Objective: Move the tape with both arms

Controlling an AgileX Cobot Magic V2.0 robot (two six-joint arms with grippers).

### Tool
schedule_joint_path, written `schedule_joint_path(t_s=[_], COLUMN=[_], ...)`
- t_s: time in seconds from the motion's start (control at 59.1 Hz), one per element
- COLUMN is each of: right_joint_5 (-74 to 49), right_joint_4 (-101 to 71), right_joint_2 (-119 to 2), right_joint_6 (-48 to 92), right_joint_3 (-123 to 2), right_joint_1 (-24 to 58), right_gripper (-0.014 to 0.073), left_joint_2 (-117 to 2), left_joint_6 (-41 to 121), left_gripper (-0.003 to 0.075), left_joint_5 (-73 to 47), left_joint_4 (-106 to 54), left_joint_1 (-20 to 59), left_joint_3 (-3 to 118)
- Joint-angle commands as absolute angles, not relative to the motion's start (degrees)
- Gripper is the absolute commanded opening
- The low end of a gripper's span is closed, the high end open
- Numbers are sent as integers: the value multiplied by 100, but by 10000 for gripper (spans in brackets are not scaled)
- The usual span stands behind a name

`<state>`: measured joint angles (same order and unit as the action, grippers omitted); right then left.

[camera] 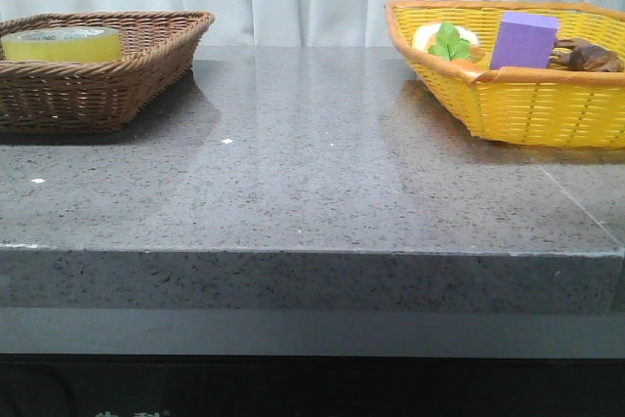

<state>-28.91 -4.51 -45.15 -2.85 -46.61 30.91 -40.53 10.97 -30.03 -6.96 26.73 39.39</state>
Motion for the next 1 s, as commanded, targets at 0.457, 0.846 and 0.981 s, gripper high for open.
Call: schedule_joint_path(t_s=[0.457, 0.846, 0.981], right_joint_5=[-2446, -2446, -2446], right_joint_4=[-461, -461, -461], right_joint_2=[-4487, -4487, -4487], right_joint_6=[-258, -258, -258], right_joint_3=[-4822, -4822, -4822], right_joint_1=[3075, 3075, 3075], right_gripper=[-67, -67, -67], left_joint_2=[-496, -333, -142], left_joint_6=[1088, 136, 136], left_gripper=[-20, -20, -20], left_joint_5=[-879, 674, 385], left_joint_4=[-782, -352, -602], left_joint_1=[819, 817, 817], left_joint_3=[1182, -16, -68])
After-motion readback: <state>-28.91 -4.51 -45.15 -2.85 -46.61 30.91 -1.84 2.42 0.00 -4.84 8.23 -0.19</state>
